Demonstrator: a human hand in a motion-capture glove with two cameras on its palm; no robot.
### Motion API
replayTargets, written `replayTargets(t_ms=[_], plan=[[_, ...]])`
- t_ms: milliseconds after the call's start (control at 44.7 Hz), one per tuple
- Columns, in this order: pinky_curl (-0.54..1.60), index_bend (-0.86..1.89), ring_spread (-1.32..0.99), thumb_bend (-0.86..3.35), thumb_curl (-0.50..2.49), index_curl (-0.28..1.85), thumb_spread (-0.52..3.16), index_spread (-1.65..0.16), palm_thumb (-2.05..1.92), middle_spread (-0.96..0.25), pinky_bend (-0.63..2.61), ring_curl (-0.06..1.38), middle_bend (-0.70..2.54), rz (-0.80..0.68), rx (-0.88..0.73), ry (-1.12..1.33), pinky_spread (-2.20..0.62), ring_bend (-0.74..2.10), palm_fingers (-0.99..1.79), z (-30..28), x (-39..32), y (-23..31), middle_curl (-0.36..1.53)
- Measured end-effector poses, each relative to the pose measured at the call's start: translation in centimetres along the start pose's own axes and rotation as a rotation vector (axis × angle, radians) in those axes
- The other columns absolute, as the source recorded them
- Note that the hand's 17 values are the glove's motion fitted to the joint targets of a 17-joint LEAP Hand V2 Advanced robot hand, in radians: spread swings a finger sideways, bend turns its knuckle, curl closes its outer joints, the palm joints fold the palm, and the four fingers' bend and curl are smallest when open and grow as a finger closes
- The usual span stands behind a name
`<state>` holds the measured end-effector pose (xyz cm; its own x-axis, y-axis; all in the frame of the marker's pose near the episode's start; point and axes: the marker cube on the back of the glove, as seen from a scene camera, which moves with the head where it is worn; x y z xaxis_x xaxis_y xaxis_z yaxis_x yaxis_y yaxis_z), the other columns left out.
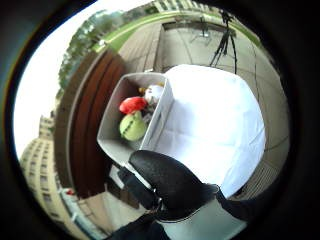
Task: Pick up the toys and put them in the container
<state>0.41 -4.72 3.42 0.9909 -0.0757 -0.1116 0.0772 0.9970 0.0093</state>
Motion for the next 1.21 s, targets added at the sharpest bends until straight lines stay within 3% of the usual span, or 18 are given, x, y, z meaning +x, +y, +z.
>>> replayTargets(t_ms=[493, 672, 851, 940, 1209], plan=[[0.35, 0.08, -0.06, -0.08, 0.23, 0.16, 0.99, -0.3, -0.1, -0.06, 1.17, 0.31, 0.19, 0.129, -0.001, -0.014, -0.05, 0.52, -0.09, 4.2, 9.5, 8.2, 0.44], [0.34, 0.11, -0.08, -0.07, 0.21, 0.16, 1.04, -0.29, -0.1, -0.06, 1.12, 0.3, 0.22, 0.399, -0.236, -0.037, -0.05, 0.49, -0.12, 3.9, 8.7, 11.3, 0.44], [0.3, 0.17, -0.14, -0.08, 0.19, 0.19, 1.06, -0.28, -0.12, -0.05, 0.95, 0.29, 0.21, 0.092, -0.041, -0.034, -0.09, 0.41, -0.15, 6.1, 10.3, 10.4, 0.44], [0.27, 0.24, -0.19, -0.1, 0.17, 0.24, 1.08, -0.25, -0.15, -0.05, 0.84, 0.27, 0.18, 0.008, -0.045, -0.059, -0.13, 0.33, -0.12, 6.4, 10.4, 10.6, 0.43], [0.26, 0.19, -0.26, -0.11, 0.12, 0.3, 1.09, -0.21, -0.16, -0.05, 0.72, 0.27, 0.15, 0.008, -0.037, -0.055, -0.18, 0.24, -0.09, 6.3, 10.2, 11.1, 0.39]])
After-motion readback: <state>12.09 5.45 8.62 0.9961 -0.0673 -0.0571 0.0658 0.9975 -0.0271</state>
